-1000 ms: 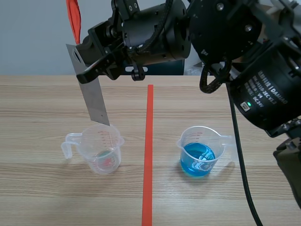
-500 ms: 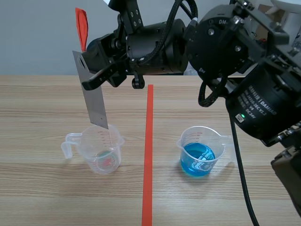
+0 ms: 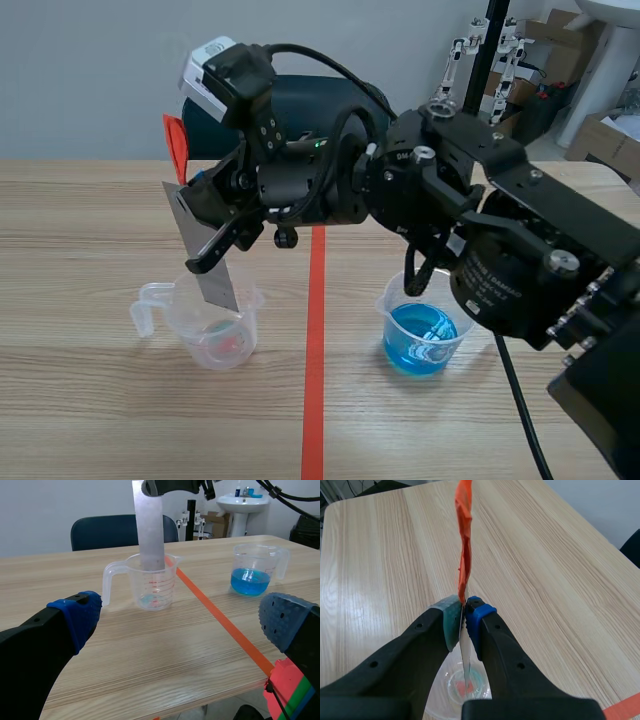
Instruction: Do the redox reaction experiment. put the plate into the left beaker
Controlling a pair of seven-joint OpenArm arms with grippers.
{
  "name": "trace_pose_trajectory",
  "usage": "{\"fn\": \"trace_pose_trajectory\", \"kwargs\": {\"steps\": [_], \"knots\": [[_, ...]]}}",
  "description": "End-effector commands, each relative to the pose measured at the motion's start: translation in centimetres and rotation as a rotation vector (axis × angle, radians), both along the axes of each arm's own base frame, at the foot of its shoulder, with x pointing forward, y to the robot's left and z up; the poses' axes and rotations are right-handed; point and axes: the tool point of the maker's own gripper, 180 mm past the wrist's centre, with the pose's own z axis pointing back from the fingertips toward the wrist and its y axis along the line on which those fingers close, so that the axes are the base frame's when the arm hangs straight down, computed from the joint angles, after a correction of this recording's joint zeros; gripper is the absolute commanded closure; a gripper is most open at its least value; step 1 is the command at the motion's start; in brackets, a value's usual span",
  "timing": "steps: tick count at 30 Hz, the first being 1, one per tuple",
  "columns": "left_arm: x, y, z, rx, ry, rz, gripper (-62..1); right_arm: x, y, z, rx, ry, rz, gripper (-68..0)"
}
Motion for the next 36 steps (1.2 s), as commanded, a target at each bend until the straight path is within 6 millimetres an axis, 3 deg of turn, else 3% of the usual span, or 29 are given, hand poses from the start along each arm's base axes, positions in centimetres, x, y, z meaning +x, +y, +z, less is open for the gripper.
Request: {"fn": "trace_pose_trajectory", "kwargs": {"steps": [1,8,17,20,24,26,36], "knots": [[0.0,0.1,1.2,-0.021,-0.052,0.004,-62.3,0.0,1.1,1.0,0.036,-0.021,0.015,-0.6],[0.0,0.1,1.2,-0.021,-0.052,0.004,-62.3,-0.6,2.0,-1.6,0.003,-0.031,0.038,-0.6],[0.2,0.1,1.2,-0.021,-0.057,0.003,-62.3,-1.2,2.3,-2.7,-0.048,-0.072,0.068,-2.1],[0.2,0.1,1.2,-0.021,-0.057,0.003,-62.3,-1.1,2.2,-3.1,-0.077,-0.093,0.069,-15.6],[0.2,0.1,1.2,-0.021,-0.057,0.003,-62.3,-0.8,1.9,-3.4,-0.111,-0.119,0.062,-54.2],[0.2,0.1,1.2,-0.021,-0.057,0.003,-62.3,-0.3,1.8,-3.4,-0.111,-0.124,0.033,-67.9],[0.2,0.1,1.2,-0.021,-0.058,0.003,-62.3,0.2,1.5,-3.5,-0.131,-0.144,0.010,-67.9]]}}
